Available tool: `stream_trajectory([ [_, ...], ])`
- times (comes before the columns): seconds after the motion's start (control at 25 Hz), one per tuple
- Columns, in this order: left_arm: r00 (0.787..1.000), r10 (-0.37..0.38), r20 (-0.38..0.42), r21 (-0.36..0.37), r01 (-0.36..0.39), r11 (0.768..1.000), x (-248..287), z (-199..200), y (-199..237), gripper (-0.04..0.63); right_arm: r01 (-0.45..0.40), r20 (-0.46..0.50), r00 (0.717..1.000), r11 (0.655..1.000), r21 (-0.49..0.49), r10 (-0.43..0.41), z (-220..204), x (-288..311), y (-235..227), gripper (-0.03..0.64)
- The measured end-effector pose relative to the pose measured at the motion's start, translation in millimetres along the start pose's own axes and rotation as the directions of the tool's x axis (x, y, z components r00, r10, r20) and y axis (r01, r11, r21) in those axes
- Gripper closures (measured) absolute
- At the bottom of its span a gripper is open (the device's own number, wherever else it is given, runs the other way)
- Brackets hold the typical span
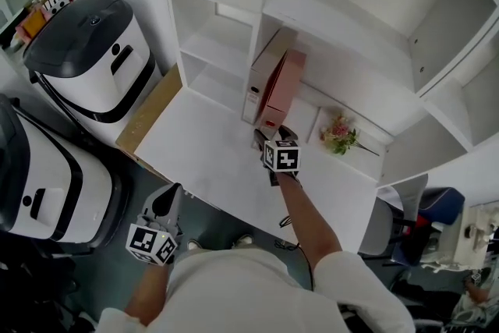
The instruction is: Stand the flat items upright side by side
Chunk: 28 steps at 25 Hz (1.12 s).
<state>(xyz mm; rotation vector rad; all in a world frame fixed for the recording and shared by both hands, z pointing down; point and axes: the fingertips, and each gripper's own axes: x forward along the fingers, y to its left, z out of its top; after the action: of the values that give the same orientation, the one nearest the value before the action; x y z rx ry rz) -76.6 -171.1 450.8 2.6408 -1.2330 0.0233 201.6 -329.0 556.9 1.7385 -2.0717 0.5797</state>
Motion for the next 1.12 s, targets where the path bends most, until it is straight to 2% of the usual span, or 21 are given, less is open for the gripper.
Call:
stream_trajectory([
  [0.48, 0.997, 0.082, -0.010, -0.018, -0.082, 0.996, -9, -6, -2, 0.580, -0.064, -0.013, 0.998, 0.994, -0.089, 0.063, 10, 19, -6, 0.327],
  [1.12, 0.992, 0.125, -0.037, -0.016, -0.125, 0.992, -20, -14, -11, 0.580, -0.041, -0.021, 0.999, 0.994, -0.102, 0.039, 30, 50, -40, 0.333],
])
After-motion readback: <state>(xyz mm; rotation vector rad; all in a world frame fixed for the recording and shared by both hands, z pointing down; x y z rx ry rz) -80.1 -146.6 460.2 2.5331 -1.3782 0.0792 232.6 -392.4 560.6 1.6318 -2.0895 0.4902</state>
